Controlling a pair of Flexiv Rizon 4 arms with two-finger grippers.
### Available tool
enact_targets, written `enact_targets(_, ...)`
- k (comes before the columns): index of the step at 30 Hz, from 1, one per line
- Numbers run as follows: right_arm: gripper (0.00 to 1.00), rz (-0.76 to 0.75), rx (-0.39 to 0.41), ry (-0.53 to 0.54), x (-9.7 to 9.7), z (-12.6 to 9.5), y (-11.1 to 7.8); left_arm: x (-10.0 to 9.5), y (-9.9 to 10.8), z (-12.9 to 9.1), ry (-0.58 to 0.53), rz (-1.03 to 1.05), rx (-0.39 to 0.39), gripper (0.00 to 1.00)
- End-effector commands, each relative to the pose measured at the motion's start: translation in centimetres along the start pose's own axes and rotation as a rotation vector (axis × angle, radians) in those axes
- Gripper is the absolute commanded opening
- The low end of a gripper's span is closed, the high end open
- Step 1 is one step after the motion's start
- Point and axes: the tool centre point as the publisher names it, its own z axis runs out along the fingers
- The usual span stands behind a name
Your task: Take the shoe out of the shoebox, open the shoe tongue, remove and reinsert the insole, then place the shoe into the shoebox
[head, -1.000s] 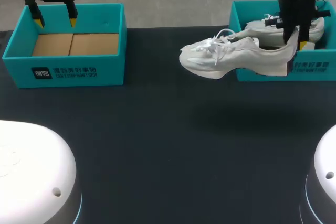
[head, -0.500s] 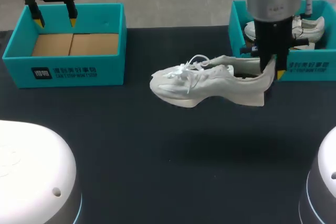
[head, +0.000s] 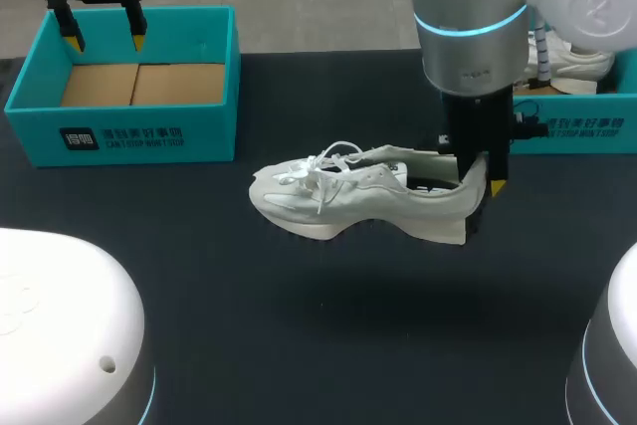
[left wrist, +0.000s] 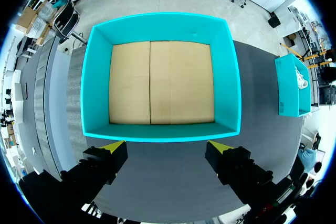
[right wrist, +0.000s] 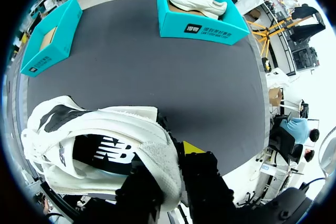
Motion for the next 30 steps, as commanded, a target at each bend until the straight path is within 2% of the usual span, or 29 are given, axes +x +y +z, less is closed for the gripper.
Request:
enact_targets(1, 0.0, -0.025, 0.011, -0.022, 0.7, 0.5, -0.2, 0.0, 0.0, 0.0, -0.001, 0.0, -0.001, 1.0)
enact_targets(5, 0.0, -0.036, 0.001, -0.029, 1.4, 0.9, -0.3, 0.0, 0.0, 0.0, -0.001, 0.0, -0.001, 1.0)
enact_targets(8, 0.0, -0.032, -0.016, -0.06, 2.8, 1.3, -0.4, 0.0, 0.0, 0.0, -0.001, 0.0, -0.001, 1.0)
enact_targets(14, 0.0, -0.041, -0.039, -0.096, 4.8, 3.7, -0.2, 0.0, 0.0, 0.0, -0.001, 0.0, -0.001, 1.0)
enact_targets(23, 0.0, -0.077, -0.037, -0.049, 7.0, 7.9, -0.2, 0.0, 0.0, 0.0, -0.001, 0.0, -0.001, 1.0)
enact_targets(30, 0.0, -0.099, -0.04, -0.057, 8.4, 11.0, -0.4, 0.0, 0.0, 0.0, -0.001, 0.0, -0.001, 1.0)
